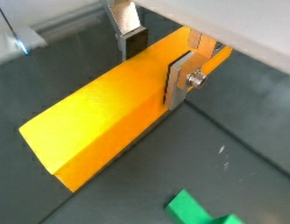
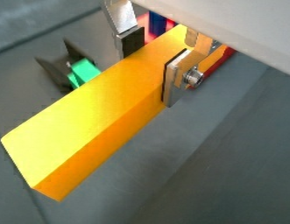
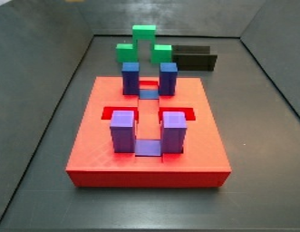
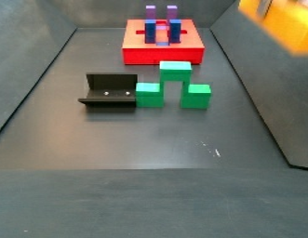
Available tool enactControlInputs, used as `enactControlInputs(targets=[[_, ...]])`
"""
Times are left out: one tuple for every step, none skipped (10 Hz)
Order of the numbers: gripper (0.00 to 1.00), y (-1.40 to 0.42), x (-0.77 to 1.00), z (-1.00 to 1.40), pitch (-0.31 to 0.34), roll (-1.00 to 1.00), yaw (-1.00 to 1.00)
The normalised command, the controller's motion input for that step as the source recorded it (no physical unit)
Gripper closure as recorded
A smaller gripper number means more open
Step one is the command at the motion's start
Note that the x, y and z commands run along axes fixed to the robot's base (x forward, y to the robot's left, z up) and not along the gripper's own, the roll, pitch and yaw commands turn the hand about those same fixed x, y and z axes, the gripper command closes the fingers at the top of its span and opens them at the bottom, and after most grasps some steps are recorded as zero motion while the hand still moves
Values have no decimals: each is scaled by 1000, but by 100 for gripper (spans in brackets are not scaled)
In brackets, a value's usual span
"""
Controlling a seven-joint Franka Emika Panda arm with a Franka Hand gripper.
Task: Pick up the yellow object. Move up. Move to above the board. Insert the yellow object.
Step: Move to above the board.
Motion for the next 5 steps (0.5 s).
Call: enactControlInputs(targets=[[100,3,-2,1400,96,-6,-1],[100,-7,-24,769,74,-4,0],[100,-5,-22,330,45,-3,3],[100,-1400,786,179,224,56,-223],[100,-1400,777,165,252,64,-207]])
